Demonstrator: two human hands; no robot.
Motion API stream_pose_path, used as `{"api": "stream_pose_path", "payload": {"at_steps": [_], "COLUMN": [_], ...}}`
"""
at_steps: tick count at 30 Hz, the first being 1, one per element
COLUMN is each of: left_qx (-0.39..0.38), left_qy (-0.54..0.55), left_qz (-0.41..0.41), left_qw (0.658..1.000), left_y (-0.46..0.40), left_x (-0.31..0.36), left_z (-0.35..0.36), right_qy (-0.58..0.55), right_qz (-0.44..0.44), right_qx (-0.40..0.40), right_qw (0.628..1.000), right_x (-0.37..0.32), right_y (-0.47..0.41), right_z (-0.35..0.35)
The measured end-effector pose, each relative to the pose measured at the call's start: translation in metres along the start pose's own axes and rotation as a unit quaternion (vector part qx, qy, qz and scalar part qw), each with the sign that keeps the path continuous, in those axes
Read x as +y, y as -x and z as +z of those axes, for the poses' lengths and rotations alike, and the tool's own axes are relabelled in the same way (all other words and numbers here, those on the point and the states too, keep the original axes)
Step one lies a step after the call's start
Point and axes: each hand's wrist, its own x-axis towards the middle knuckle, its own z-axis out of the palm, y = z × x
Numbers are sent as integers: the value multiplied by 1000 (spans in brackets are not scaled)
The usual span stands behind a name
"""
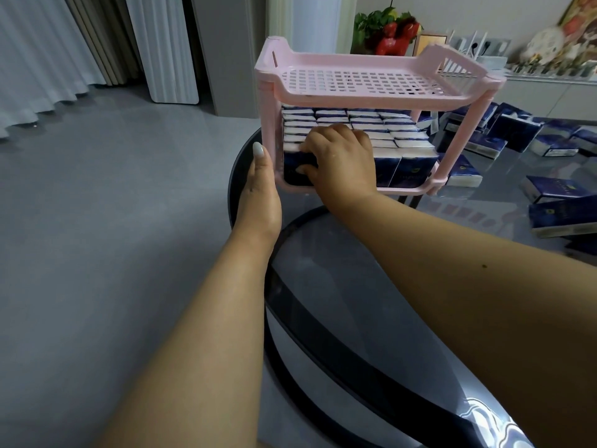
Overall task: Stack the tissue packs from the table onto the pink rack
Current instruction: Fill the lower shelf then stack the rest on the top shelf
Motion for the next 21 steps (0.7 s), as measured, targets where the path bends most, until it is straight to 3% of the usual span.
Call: {"api": "stream_pose_path", "payload": {"at_steps": [9,16,21], "left_qx": [85,110,47], "left_qy": [-59,-113,-178], "left_qz": [45,92,20], "left_qw": [994,983,983], "left_y": [21,38,70], "left_x": [20,21,25], "left_z": [20,44,86], "right_qy": [-46,-70,-60], "right_qz": [-20,-3,41], "right_qx": [63,65,56], "right_qw": [997,995,996], "right_x": [2,23,64], "right_y": [14,37,72], "right_z": [-17,-52,-99]}}
